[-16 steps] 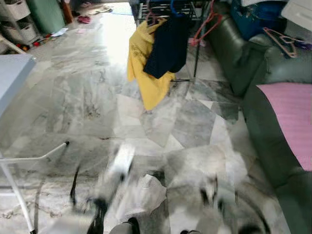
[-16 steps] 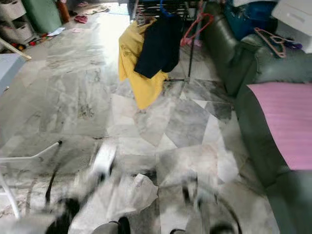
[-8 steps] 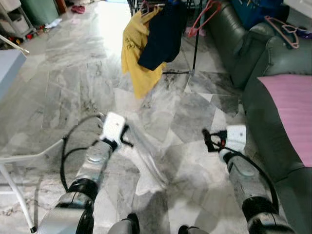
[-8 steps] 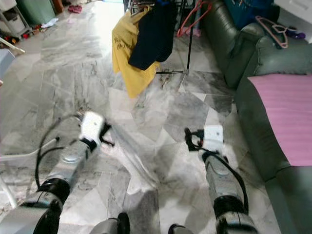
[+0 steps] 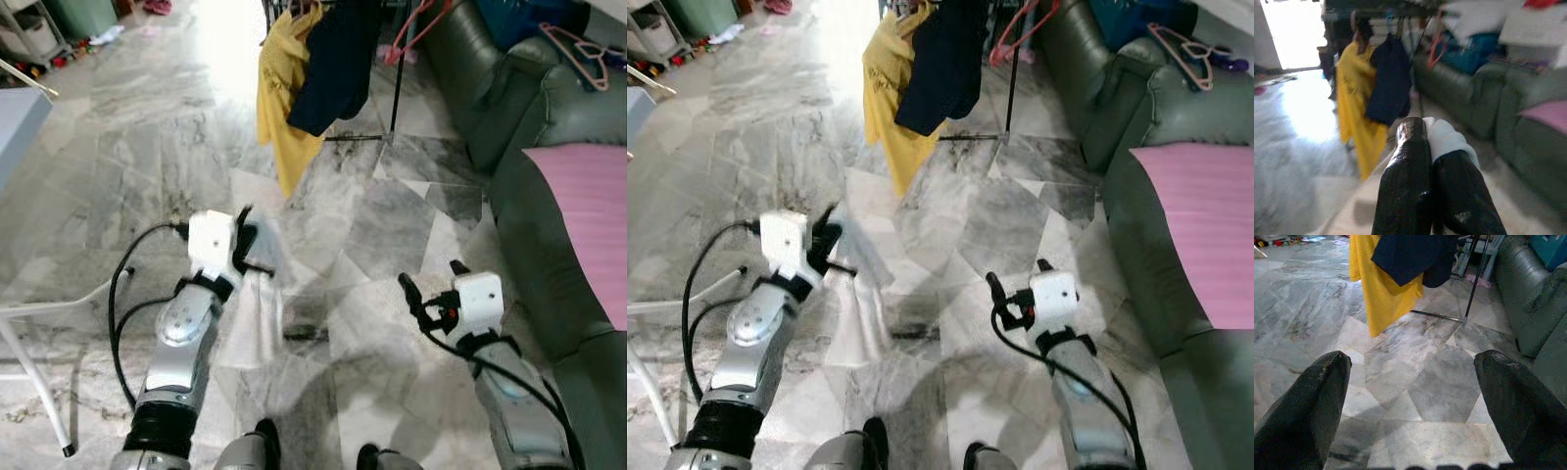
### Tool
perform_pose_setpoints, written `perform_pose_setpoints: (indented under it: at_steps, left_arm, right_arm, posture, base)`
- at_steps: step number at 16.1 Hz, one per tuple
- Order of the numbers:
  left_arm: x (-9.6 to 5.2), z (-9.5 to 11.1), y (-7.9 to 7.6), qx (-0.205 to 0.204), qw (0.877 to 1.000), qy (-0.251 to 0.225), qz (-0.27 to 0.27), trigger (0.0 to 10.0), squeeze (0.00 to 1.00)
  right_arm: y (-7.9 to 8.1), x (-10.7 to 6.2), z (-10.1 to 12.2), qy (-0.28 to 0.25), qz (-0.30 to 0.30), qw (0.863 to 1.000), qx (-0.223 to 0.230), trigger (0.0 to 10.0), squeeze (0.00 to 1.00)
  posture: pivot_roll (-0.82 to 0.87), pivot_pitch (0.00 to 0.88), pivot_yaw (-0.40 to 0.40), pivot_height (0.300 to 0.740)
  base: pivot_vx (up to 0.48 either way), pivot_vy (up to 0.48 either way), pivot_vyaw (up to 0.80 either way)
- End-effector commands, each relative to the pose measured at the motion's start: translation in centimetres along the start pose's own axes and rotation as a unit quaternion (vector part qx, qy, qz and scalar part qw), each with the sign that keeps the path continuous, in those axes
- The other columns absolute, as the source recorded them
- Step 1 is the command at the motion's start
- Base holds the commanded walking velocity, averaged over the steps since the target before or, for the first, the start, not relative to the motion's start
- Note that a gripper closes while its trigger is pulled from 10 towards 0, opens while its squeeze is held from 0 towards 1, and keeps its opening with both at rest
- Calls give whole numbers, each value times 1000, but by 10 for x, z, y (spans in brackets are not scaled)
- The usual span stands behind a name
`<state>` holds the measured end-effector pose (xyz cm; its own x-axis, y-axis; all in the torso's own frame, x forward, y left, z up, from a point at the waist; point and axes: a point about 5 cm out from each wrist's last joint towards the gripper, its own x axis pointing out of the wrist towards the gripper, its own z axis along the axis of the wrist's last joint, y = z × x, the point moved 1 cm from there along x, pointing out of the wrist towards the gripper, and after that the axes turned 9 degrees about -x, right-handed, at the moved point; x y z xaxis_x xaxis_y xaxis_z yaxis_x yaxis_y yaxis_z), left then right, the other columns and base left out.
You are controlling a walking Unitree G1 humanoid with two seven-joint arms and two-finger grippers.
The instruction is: Hang hanger
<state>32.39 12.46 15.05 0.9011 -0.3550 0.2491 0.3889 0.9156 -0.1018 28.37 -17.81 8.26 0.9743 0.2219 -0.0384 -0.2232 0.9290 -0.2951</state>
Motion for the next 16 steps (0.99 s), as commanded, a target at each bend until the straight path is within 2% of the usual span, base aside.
perform_pose_setpoints:
  at_steps: [1,3,4,5,6,8,11,12,16]
  left_arm:
    - [4,9,-11,-25,999,-9,-29,10000,0]
    - [19,31,-35,-45,993,-27,-106,10000,0]
    - [23,38,-41,-52,990,-32,-125,10000,0]
    - [32,56,-52,-74,981,-45,-172,10000,0]
    - [37,68,-56,-86,977,-53,-189,10000,0]
    - [46,89,-63,-113,969,-68,-211,10000,0]
    - [50,104,-66,-133,963,-81,-221,10000,0]
    - [52,115,-69,-152,957,-89,-229,10000,0]
    - [53,140,-75,-184,943,-110,-254,10000,0]
  right_arm:
    - [3,-2,-2,8,0,1000,-2,10000,0]
    - [13,-1,-2,14,18,1000,-16,10000,0]
    - [13,0,-2,16,21,1000,-18,10000,0]
    - [12,3,0,17,20,999,-22,10000,0]
    - [10,5,0,18,19,999,-26,10000,0]
    - [11,8,-3,22,32,999,-13,10000,0]
    - [14,10,-7,27,50,998,2,10000,0]
    - [16,12,-13,38,70,997,11,10000,0]
    - [12,18,-29,69,74,995,9,10000,0]
  posture:
    - [-64,213,42,740]
    - [-65,215,54,740]
    - [-68,215,60,740]
    - [-71,218,72,740]
    - [-72,218,78,740]
    - [-70,218,93,740]
    - [-66,217,101,740]
    - [-59,215,98,740]
    - [-44,216,92,740]
  base:
    - [0,0,0]
    - [0,0,0]
    - [0,0,0]
    - [0,0,0]
    - [0,0,0]
    - [0,0,0]
    - [0,0,0]
    - [0,0,0]
    - [0,0,0]
